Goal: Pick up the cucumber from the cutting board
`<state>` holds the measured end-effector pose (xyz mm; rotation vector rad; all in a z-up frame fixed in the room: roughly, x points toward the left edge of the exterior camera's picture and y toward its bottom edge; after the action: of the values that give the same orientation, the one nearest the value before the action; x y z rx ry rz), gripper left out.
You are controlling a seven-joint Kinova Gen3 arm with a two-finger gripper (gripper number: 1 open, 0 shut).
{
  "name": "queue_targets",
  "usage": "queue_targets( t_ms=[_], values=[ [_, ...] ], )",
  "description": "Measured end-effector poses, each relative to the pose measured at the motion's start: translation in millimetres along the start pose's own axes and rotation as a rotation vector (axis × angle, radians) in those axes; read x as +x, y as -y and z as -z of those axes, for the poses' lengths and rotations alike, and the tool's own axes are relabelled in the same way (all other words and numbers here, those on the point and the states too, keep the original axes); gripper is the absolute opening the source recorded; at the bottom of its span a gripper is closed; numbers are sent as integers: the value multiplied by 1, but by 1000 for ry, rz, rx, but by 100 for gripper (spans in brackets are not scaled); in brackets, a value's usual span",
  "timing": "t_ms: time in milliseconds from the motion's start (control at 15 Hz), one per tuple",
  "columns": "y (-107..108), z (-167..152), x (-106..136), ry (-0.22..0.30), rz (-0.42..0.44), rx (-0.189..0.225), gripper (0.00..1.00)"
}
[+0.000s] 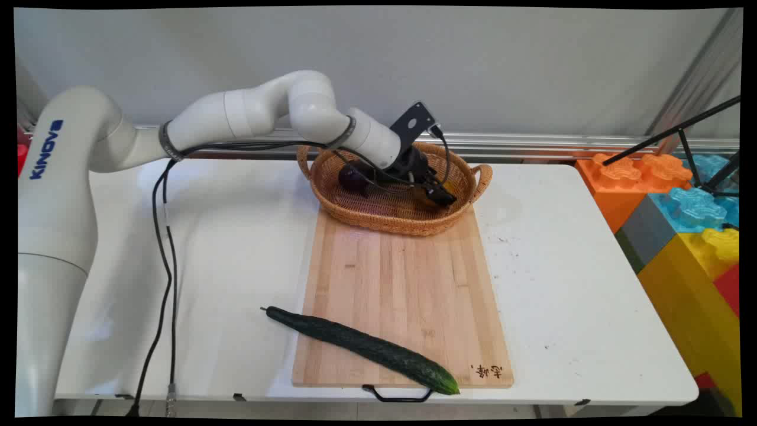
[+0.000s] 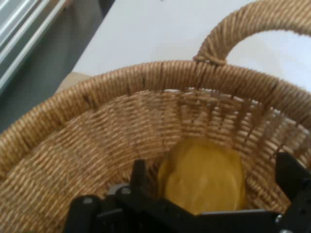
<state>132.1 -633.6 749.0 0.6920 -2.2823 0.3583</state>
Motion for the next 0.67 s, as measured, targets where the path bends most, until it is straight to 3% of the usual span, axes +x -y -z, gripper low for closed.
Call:
queue_targets(
  t_ms=[400, 667],
  values=[
    [-14, 37, 28, -31, 3, -58, 100],
    [-28, 101, 47, -27, 17, -127, 100]
  ],
)
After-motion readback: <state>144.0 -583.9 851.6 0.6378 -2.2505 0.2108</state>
